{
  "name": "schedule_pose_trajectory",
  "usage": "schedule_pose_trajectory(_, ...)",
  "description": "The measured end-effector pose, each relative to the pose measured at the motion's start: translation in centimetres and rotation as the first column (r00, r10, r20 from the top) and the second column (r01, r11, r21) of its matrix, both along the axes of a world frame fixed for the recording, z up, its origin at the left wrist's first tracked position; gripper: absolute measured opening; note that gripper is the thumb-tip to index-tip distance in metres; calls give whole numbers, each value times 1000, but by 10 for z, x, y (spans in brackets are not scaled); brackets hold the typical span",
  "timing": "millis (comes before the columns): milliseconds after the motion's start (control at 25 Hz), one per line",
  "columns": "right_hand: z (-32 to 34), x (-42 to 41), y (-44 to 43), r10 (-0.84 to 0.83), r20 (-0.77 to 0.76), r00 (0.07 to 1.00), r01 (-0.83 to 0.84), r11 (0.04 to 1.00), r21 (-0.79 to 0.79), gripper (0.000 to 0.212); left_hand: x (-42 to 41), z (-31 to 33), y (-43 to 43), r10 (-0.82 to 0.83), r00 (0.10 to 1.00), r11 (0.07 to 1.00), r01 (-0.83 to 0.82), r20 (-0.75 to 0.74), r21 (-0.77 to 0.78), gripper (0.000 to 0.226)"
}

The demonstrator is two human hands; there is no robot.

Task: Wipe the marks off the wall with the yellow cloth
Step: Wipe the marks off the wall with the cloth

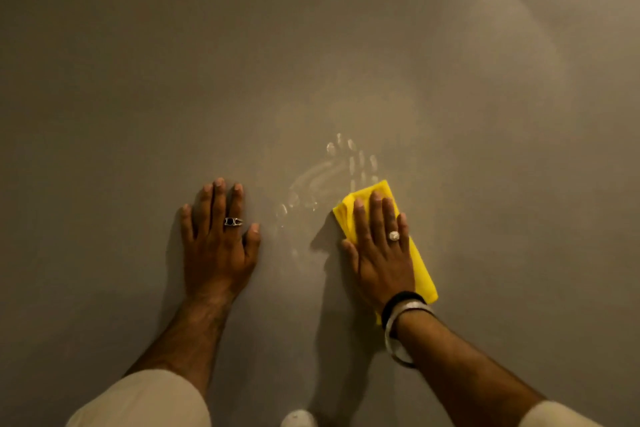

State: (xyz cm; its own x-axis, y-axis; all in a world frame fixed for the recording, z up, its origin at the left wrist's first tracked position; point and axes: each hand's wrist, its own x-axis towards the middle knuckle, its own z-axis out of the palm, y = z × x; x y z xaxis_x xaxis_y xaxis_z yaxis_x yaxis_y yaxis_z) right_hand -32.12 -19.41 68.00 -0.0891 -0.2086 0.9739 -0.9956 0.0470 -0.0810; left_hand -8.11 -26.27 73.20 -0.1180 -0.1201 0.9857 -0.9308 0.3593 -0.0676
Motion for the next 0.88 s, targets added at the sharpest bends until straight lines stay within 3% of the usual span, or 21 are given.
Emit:
schedule_pose_trajectory(120,-36,-9,2,3,-164,986,1,1000,23,57,1,1,-2,-3,1000,1000,3,-7,-8,66)
schedule_pose_trajectory(320,24,-17,-1,12,73,997,-7,998,-61,59,-2,2,0,-1,1000,1000,1,-9,-8,67)
schedule_pose_trajectory(480,-21,4,-2,38,-309,950,-23,998,54,56,0,0,0,1,1000,1000,-1,-3,-24,66)
schedule_pose_trajectory(520,-24,-3,1,28,-314,949,-13,999,51,57,1,0,0,0,1000,1000,0,-3,-28,65)
schedule_pose_trajectory(640,2,5,-1,1,-84,996,-2,1000,-9,57,-3,0,-3,4,1000,1000,-4,-9,-20,64)
schedule_pose_trajectory(680,2,18,-3,25,-111,993,-24,1000,10,57,-4,1,-3,6,1000,1000,-7,-12,-16,64)
schedule_pose_trajectory(800,-36,46,-9,84,-402,912,-55,995,84,56,7,0,-2,12,999,1000,-12,36,-1,63)
schedule_pose_trajectory(880,-33,36,-7,84,-398,913,-63,996,66,55,22,2,-6,11,989,1000,-9,148,-15,65)
